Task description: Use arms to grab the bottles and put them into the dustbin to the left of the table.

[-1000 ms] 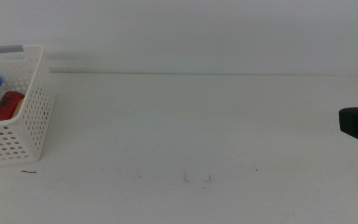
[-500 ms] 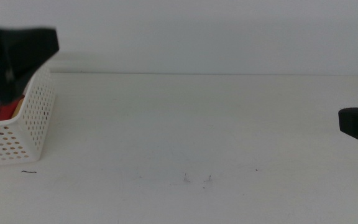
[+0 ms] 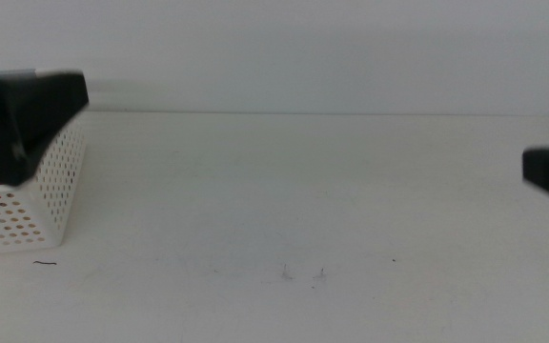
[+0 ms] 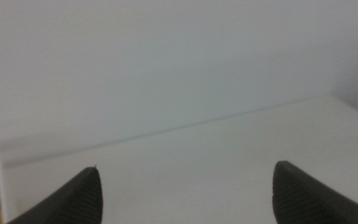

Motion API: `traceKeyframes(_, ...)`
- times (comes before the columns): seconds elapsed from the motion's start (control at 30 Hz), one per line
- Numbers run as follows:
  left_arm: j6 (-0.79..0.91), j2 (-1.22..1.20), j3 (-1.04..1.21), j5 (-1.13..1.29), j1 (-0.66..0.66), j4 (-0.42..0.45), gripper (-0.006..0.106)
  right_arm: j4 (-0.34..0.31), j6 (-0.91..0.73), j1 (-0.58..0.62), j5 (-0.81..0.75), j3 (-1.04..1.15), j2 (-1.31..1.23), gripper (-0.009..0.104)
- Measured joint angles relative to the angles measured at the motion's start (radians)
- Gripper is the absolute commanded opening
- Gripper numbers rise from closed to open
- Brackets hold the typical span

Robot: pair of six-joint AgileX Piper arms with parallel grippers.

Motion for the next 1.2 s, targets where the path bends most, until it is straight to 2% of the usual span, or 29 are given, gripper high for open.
traceKeyframes(0.13,0.000,-0.044,0.087,-0.021,0.068,-0.034,0.094,-0.085,0.000,-0.034,-0.232,0.160,-0.082,0.088)
traceKeyframes(0.27,0.000,-0.159,0.236,-0.147,0.201,-0.107,0.094,-0.085,0.000,-0.149,-0.299,0.380,-0.215,0.088)
traceKeyframes(0.37,0.000,-0.266,0.389,-0.282,0.325,-0.116,0.094,-0.090,0.000,-0.279,-0.335,0.522,-0.348,0.088)
traceKeyframes(0.5,0.000,-0.441,0.569,-0.317,0.446,-0.116,0.094,-0.090,0.000,-0.413,-0.371,0.666,-0.527,0.088)
traceKeyframes(0.6,-0.002,-0.555,0.682,-0.313,0.476,-0.116,0.094,-0.090,0.000,-0.472,-0.385,0.759,-0.634,0.088)
traceKeyframes(0.77,-0.002,-0.663,0.822,-0.311,0.482,-0.119,0.094,-0.096,0.000,-0.488,-0.410,0.883,-0.708,0.088)
traceKeyframes(0.97,-0.002,-0.668,0.840,-0.288,0.482,-0.119,0.094,-0.096,0.000,-0.516,-0.498,0.932,-0.708,0.088)
traceKeyframes(1.2,-0.002,-0.668,0.839,-0.288,0.482,-0.119,0.094,-0.085,0.002,-0.520,-0.519,0.932,-0.708,0.088)
